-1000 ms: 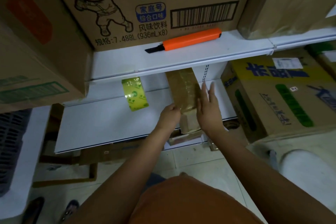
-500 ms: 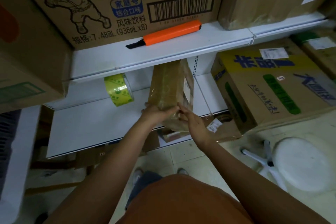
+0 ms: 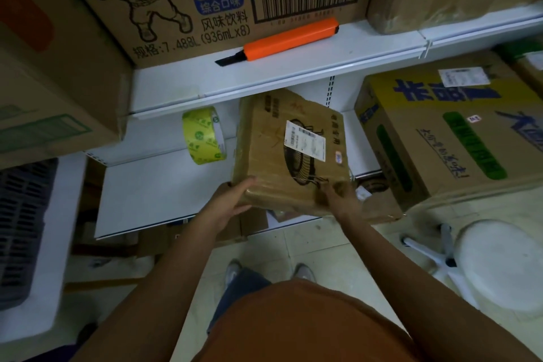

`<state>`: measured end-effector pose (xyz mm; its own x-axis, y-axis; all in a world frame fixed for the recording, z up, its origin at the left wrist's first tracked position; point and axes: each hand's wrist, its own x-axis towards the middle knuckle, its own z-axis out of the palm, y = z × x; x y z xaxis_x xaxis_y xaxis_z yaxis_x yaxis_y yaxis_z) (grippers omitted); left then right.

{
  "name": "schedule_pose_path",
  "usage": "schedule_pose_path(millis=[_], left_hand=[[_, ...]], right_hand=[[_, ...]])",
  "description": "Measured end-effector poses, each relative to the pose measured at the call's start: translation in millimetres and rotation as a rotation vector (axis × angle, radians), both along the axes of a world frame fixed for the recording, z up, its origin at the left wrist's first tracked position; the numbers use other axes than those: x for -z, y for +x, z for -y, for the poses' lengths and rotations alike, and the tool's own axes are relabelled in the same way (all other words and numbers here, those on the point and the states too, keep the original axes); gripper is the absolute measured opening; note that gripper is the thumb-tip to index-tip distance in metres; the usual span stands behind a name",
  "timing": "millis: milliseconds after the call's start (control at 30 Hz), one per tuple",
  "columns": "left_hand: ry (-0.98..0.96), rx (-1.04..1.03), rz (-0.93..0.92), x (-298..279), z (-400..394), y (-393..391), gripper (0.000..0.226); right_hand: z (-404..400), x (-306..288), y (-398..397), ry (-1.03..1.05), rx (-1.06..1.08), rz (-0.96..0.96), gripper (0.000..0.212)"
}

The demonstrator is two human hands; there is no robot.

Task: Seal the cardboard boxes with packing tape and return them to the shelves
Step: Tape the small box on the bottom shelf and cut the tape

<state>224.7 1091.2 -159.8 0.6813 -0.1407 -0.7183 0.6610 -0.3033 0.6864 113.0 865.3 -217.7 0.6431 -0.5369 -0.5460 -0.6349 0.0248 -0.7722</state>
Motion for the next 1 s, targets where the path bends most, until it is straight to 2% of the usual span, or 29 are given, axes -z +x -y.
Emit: schedule_pose_path(millis=[67, 100, 167, 233, 267, 300, 367, 433, 600, 700, 800, 867, 933, 1000], left_hand=[[-0.096, -0.055, -0.103, 4, -10, -7, 0.06], [-0.14, -0.087, -0.148, 6, -15, -9, 0.056], [-0.211, -0.16, -0.234, 8, -24, -13, 0.064], [-0.254, -0.182, -0.271, 8, -33, -18, 0.078], [-0.262, -0.167, -0.28, 9, -38, -19, 0.084], [-0.266, -0.155, -0.291, 10, -41, -20, 0.085], [-0.257, -0.115, -0.286, 11, -45, -20, 0.067], [-0.231, -0.102, -0.25, 11, -48, -20, 0.058], [-0.293, -0.043, -0.231, 11, -57, -39, 0.076], [-0.413, -0.114, -0.278, 16, -57, -51, 0.061], [-0.445, -0.13, -0.287, 13, -43, -61, 0.044], [-0.471, -0.155, -0.277, 11, -35, -67, 0.044], [-0.479, -0.179, -0.289, 8, -27, -72, 0.046], [-0.482, -0.214, -0.315, 4, -16, -75, 0.037]], right_hand=[[21, 13, -12, -0.004, 0.012, -0.082, 0.094], [32, 14, -16, 0.019, 0.0, -0.112, 0.096], [51, 9, -22, 0.198, -0.015, -0.09, 0.089], [58, 1, -27, 0.438, -0.044, -0.052, 0.073], [56, -1, -30, 0.482, -0.073, -0.042, 0.064], [55, 1, -32, 0.473, -0.111, -0.05, 0.055], [43, 0, -38, 0.439, -0.132, -0.058, 0.045], [32, -1, -45, 0.443, -0.112, -0.068, 0.054], [25, -14, -66, 0.385, -0.033, -0.052, 0.06], [28, -32, -83, 0.326, 0.024, -0.051, 0.063], [27, -44, -107, 0.321, 0.085, -0.012, 0.077], [25, -49, -120, 0.303, 0.167, 0.02, 0.087], [24, -52, -128, 0.275, 0.245, 0.049, 0.084], [27, -50, -131, 0.233, 0.29, 0.047, 0.079]])
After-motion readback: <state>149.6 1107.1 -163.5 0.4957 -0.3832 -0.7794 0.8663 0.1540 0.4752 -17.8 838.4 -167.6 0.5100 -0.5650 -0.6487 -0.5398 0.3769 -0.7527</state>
